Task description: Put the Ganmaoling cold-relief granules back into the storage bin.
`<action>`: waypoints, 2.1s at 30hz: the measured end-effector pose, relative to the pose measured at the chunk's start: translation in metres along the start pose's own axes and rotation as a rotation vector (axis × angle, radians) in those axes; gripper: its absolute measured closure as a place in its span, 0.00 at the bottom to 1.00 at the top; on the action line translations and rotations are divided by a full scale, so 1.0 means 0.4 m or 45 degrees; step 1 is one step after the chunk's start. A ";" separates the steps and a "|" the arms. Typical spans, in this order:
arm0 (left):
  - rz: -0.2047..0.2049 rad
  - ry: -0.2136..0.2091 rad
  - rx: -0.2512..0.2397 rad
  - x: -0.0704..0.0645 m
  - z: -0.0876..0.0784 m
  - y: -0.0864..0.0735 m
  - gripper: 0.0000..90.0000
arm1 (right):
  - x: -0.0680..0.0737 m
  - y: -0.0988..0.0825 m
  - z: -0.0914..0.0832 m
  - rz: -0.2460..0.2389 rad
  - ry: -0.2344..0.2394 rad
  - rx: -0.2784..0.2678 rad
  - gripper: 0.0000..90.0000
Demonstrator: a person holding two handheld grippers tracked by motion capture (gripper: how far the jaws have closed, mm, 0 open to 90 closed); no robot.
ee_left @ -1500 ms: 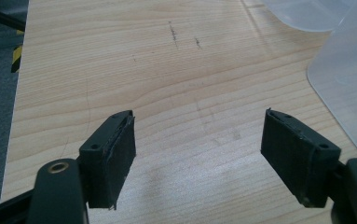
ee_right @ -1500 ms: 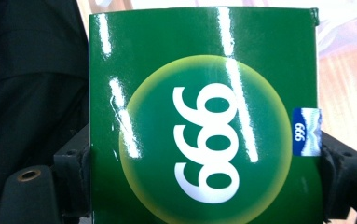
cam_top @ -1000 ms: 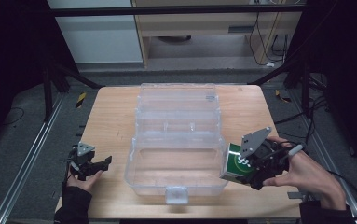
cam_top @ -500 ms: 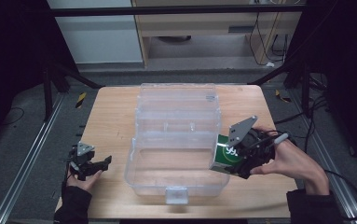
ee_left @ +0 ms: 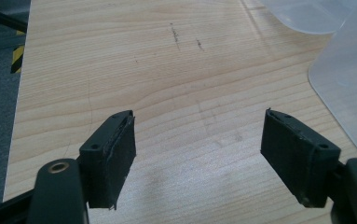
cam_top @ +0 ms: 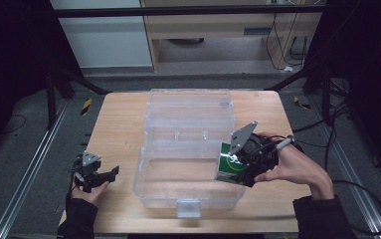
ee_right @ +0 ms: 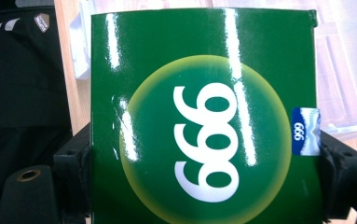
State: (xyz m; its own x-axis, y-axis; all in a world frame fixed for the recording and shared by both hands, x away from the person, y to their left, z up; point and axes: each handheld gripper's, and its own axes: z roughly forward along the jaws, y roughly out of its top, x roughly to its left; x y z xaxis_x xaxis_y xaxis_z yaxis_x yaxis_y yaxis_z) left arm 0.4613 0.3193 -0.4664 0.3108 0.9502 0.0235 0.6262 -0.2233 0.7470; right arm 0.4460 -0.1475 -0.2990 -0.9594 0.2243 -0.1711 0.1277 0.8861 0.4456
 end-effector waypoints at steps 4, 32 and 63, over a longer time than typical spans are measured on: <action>-0.002 -0.002 0.001 0.001 0.000 0.000 0.29 | 0.000 0.007 0.013 -0.007 0.008 0.002 0.18; -0.006 0.001 -0.011 0.003 -0.005 0.002 0.29 | 0.010 0.008 0.105 -0.016 0.054 0.056 0.18; -0.003 0.001 -0.015 0.002 -0.007 0.003 0.29 | 0.019 -0.019 0.173 0.002 0.102 0.074 0.18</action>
State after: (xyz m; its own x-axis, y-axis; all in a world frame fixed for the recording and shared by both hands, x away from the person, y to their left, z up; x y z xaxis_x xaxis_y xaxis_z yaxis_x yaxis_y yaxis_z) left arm 0.4602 0.3204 -0.4636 0.3086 0.9509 0.0225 0.6182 -0.2185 0.7550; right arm 0.4552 -0.1243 -0.3643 -0.9759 0.1945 -0.0984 0.1414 0.9085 0.3933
